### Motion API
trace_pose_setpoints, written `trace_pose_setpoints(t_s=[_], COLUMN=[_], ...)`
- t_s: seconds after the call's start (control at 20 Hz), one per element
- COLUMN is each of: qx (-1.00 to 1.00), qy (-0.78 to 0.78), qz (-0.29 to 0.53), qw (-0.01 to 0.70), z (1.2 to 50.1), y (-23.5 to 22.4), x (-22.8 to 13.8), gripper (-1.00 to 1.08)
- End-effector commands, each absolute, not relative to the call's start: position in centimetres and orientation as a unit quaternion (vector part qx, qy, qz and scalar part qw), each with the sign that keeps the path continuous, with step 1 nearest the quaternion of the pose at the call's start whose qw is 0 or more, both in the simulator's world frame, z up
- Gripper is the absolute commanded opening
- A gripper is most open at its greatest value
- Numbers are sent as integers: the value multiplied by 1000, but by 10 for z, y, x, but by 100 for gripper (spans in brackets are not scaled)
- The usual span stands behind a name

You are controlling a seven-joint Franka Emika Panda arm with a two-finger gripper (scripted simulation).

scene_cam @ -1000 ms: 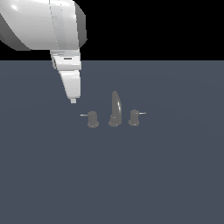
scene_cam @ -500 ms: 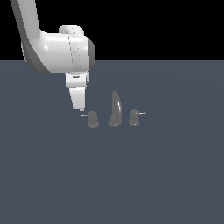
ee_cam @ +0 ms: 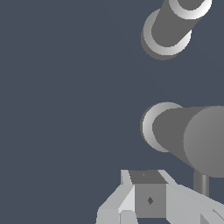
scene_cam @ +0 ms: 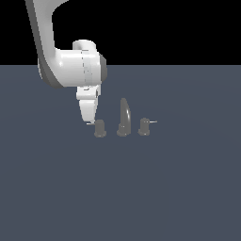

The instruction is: Turn on the faucet by rotating a designated handle.

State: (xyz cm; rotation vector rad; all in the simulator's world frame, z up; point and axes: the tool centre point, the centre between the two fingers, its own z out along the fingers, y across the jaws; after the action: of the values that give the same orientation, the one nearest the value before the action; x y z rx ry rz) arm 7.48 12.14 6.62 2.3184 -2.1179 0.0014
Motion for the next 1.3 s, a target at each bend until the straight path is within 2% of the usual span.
trace_pose_setpoints(t_s=[0.0,0.25,0.75,0.85,1.25], qx=[735,735,734,732,733], qy=[-678,-678,-679,-681,-680], qz=[1,0,0,3,2], qw=[0,1,0,-3,-2], z=[64,64,64,64,64], y=[121,120,135,130,126], x=[77,77,47,54,30], gripper=[-100,-100,-100,-100,-100])
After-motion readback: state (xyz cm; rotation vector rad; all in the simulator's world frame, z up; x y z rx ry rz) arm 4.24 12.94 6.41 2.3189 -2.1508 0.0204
